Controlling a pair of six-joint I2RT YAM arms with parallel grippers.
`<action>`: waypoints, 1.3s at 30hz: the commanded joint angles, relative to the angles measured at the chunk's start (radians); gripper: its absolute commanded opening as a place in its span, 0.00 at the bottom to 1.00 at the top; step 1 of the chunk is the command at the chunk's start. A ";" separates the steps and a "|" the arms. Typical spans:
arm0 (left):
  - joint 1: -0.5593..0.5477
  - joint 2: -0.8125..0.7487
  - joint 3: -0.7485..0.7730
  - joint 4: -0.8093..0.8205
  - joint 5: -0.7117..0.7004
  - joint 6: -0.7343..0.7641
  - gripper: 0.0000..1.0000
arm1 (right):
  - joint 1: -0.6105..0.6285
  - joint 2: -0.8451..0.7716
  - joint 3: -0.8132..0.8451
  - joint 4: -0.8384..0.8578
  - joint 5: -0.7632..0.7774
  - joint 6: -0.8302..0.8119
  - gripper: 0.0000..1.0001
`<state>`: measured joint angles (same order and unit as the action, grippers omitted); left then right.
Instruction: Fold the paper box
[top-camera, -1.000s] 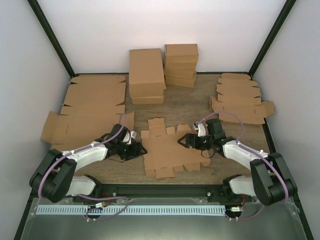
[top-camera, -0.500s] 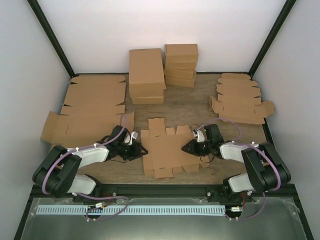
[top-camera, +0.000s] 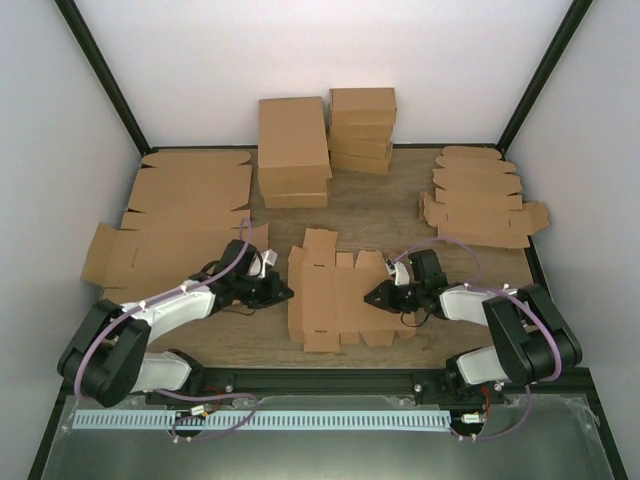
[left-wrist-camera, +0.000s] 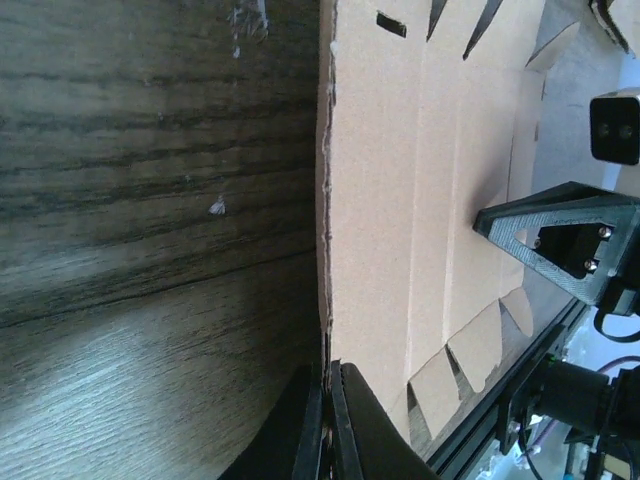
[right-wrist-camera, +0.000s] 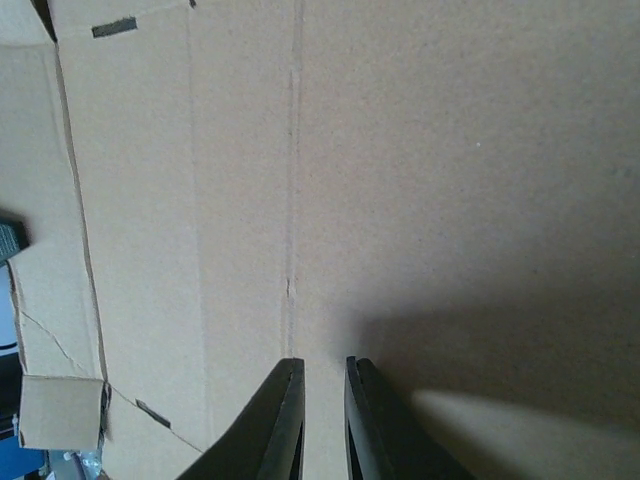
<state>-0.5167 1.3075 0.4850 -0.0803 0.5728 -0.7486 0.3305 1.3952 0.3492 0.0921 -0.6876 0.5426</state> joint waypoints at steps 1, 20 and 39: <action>-0.005 0.007 0.105 -0.162 -0.081 0.118 0.04 | 0.000 -0.027 0.027 -0.039 0.006 -0.024 0.15; -0.125 -0.108 0.455 -0.529 -0.475 0.483 0.04 | -0.002 -0.332 0.234 -0.360 0.351 -0.094 1.00; -0.316 -0.242 0.379 -0.438 -0.653 0.459 0.04 | -0.002 -0.512 0.135 -0.408 0.505 0.064 1.00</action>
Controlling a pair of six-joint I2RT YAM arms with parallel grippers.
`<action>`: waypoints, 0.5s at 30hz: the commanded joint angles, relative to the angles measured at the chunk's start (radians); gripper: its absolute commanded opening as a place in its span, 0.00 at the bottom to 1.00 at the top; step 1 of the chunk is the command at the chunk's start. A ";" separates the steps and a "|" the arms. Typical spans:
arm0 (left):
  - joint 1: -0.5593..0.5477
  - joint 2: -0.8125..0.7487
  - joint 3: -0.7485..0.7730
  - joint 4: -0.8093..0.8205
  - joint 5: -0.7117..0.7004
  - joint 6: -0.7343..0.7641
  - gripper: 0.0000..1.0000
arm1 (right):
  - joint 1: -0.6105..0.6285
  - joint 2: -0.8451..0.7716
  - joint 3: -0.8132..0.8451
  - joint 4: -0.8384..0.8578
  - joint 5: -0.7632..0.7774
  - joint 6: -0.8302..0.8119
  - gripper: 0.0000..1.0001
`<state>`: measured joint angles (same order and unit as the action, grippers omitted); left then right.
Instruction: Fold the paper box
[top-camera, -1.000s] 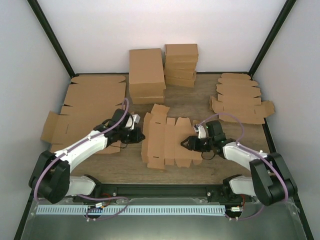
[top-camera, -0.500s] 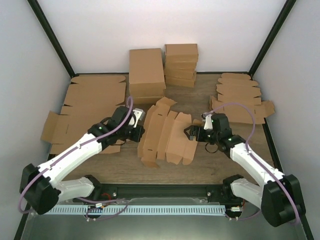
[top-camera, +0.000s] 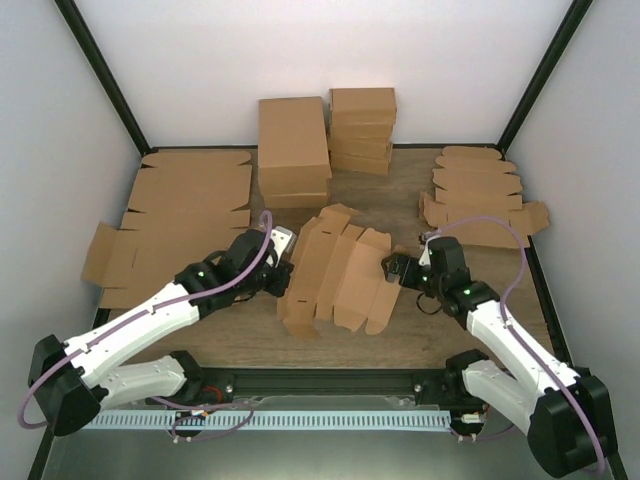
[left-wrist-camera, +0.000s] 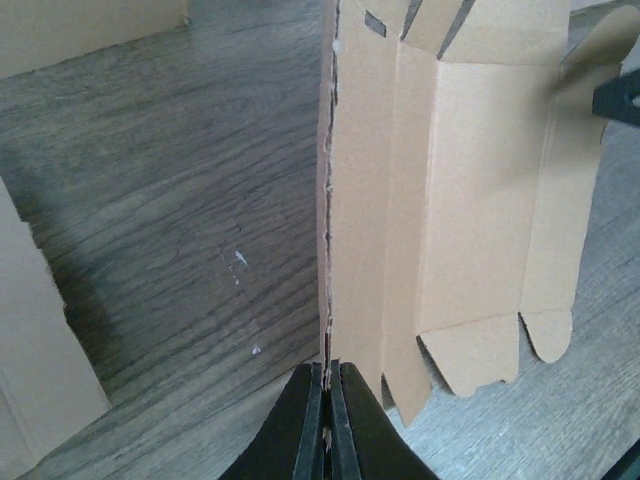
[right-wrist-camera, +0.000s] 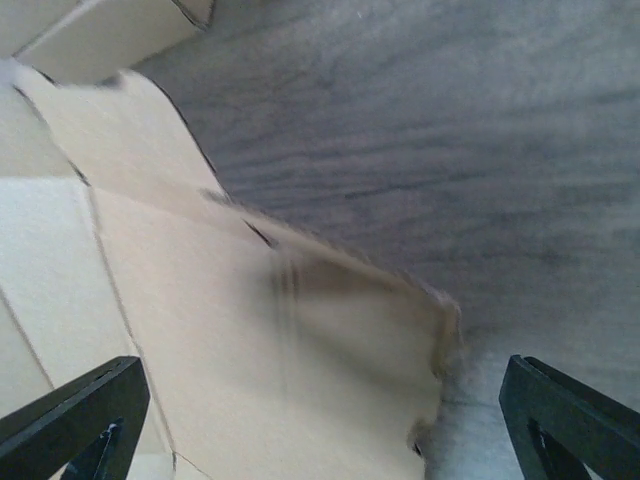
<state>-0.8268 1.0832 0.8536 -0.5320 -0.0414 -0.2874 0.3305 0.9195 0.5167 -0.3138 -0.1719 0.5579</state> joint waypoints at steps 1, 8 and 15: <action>-0.006 -0.015 0.022 0.007 -0.038 0.001 0.04 | -0.002 -0.049 -0.037 -0.001 -0.012 0.053 1.00; -0.010 -0.012 0.089 -0.049 -0.064 0.042 0.04 | -0.001 -0.083 0.018 -0.023 -0.030 0.000 1.00; -0.026 0.026 0.145 -0.112 -0.074 0.118 0.04 | -0.002 -0.121 0.079 0.023 -0.164 -0.077 1.00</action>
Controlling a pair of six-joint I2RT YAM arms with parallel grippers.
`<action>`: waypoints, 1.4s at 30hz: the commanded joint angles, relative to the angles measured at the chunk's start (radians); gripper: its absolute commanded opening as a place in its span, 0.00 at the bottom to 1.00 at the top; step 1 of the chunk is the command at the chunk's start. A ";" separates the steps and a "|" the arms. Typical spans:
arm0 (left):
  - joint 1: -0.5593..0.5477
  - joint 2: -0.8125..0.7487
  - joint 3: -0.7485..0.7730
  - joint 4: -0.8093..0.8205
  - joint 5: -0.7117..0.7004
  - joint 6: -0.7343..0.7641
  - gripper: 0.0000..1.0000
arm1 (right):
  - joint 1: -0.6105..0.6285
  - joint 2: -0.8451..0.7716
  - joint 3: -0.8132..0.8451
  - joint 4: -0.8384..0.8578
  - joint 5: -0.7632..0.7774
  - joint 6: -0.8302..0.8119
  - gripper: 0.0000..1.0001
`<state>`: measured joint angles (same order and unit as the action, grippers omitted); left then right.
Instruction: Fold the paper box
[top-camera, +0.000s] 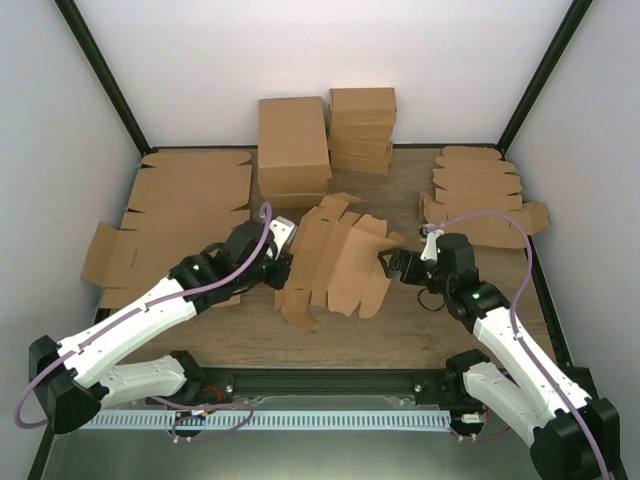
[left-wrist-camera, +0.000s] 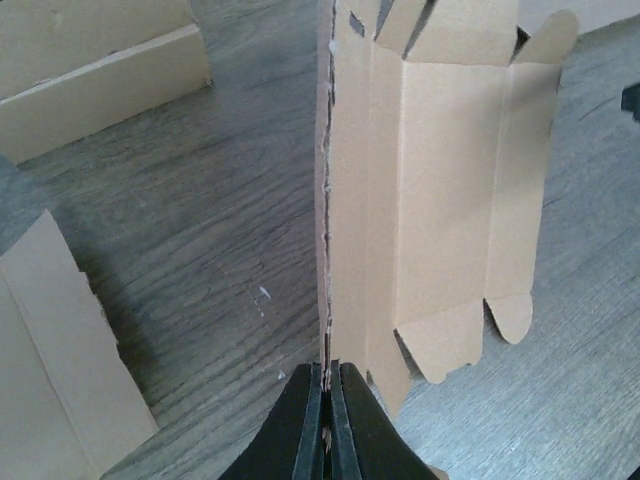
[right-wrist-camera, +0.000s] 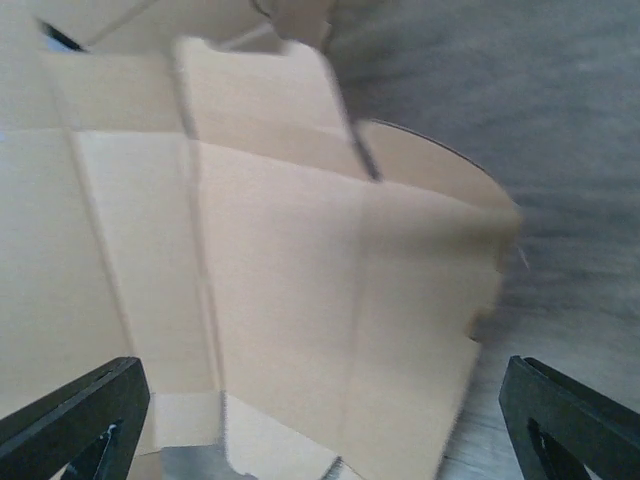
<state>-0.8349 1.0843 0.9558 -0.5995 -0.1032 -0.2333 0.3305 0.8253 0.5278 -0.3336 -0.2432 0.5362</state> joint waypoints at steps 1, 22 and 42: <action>-0.025 0.037 0.054 -0.051 -0.009 0.077 0.04 | -0.001 -0.026 0.071 0.057 -0.112 -0.061 1.00; -0.314 0.382 0.346 -0.315 -0.568 0.277 0.04 | -0.002 0.039 0.204 0.088 -0.257 -0.130 0.99; -0.406 0.504 0.362 -0.318 -0.719 0.254 0.07 | -0.001 0.008 0.256 -0.100 -0.131 0.018 0.88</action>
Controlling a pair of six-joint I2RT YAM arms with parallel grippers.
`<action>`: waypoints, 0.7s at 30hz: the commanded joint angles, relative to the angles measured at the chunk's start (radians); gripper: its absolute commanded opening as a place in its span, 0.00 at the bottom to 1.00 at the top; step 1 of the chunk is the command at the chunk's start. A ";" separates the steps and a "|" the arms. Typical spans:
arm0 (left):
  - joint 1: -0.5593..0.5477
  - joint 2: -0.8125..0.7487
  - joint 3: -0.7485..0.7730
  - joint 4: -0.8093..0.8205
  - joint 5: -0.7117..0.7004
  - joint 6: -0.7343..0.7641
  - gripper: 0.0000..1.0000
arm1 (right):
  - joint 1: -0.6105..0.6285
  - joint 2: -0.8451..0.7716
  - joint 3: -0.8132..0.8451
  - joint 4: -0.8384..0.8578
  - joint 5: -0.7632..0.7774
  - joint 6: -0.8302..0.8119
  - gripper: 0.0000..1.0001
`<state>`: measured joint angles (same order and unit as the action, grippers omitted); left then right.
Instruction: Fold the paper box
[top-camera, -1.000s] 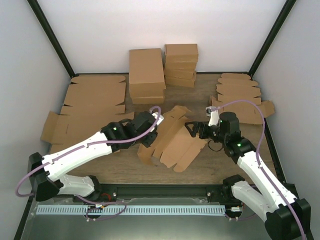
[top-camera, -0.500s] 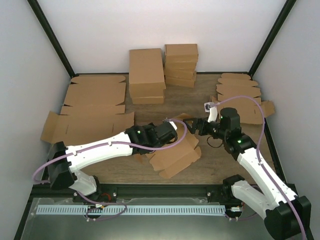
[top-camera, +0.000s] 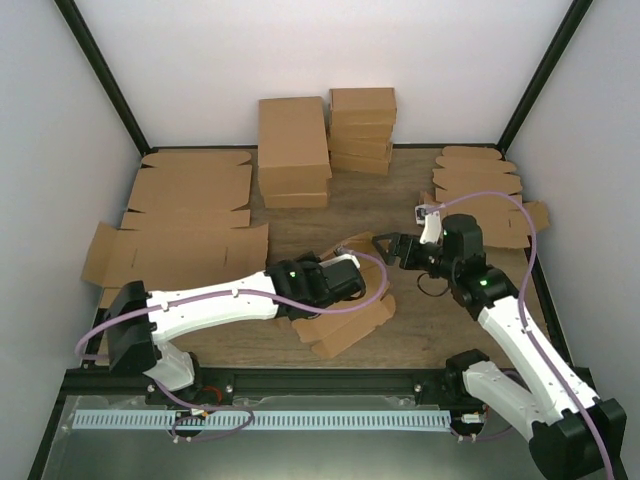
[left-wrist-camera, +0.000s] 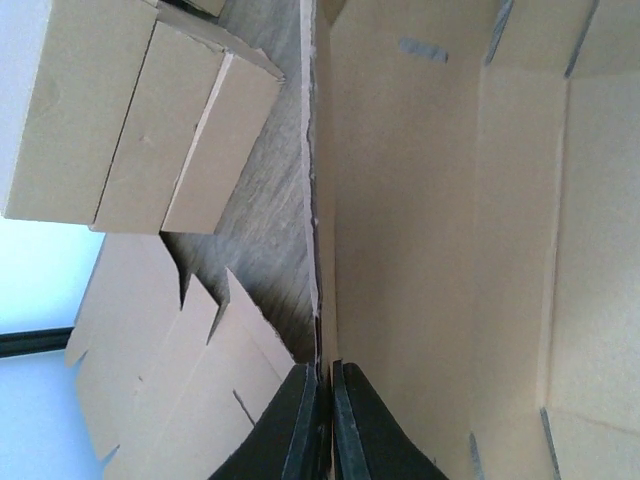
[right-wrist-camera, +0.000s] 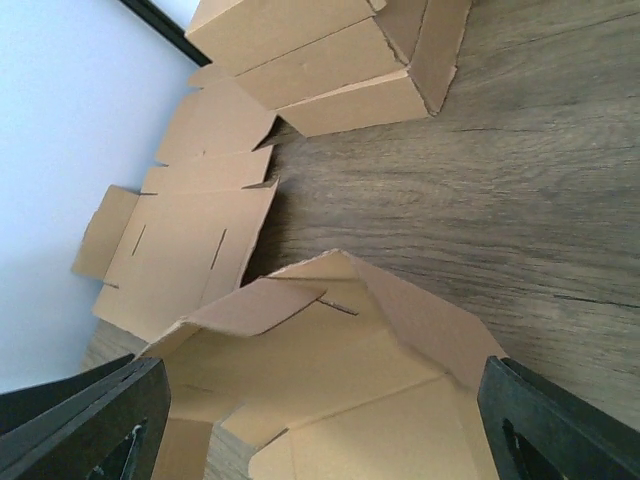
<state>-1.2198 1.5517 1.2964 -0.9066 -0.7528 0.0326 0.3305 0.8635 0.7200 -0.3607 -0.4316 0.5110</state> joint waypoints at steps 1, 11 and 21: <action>-0.025 0.050 0.020 -0.011 -0.074 -0.017 0.08 | -0.001 -0.038 0.058 -0.067 0.037 0.070 0.88; -0.029 0.141 -0.007 0.104 -0.009 -0.045 0.08 | 0.000 -0.083 -0.187 0.191 -0.120 0.345 0.82; -0.030 0.166 -0.056 0.140 0.049 -0.077 0.08 | 0.010 -0.037 -0.358 0.446 -0.131 0.608 0.72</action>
<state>-1.2438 1.6993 1.2602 -0.7952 -0.7414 -0.0170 0.3363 0.8150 0.3824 -0.0780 -0.5571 0.9680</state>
